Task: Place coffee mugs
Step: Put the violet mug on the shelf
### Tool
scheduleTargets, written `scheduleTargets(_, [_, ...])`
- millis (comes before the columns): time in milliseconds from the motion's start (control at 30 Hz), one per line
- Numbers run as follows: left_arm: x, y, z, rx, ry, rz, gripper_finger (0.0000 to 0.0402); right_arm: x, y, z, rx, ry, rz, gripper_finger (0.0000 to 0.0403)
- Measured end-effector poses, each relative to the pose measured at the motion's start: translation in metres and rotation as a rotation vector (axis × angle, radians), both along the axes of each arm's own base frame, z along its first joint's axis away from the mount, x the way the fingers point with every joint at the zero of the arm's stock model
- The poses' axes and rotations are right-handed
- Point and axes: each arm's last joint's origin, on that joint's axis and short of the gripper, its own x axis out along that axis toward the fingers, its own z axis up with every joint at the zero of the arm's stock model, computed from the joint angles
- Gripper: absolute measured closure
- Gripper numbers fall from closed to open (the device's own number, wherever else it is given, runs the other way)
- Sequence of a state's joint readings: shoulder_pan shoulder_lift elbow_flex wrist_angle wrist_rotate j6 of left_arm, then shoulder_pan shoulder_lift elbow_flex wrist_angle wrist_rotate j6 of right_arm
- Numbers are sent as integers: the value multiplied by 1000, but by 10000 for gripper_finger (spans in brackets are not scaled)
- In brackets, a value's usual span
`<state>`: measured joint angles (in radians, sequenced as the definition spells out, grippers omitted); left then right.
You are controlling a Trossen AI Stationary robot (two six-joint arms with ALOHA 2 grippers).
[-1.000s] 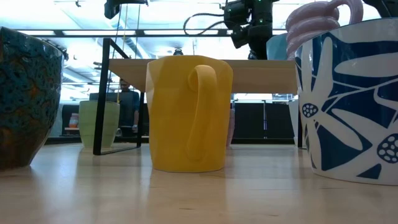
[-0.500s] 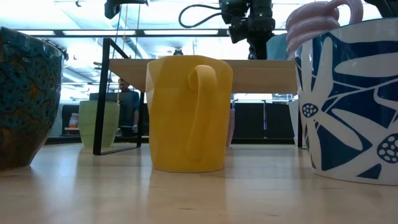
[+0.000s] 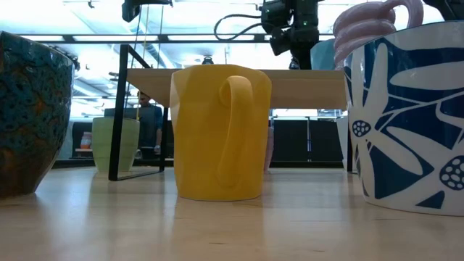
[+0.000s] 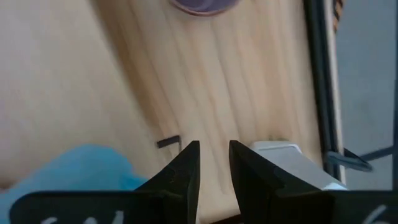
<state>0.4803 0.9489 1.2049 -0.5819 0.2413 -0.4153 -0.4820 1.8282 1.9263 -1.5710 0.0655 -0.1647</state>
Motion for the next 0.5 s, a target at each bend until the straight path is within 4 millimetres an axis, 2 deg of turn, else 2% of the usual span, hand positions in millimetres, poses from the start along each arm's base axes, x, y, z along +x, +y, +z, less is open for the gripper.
scheduleTargets(233, [1, 1, 0, -23, -4, 14, 249, -2, -13, 0, 48, -76, -38, 312])
scheduleTargets(500, [33, 21, -20, -142, 58, 21, 249, 6, -17, 6, 29, -192, -30, 312])
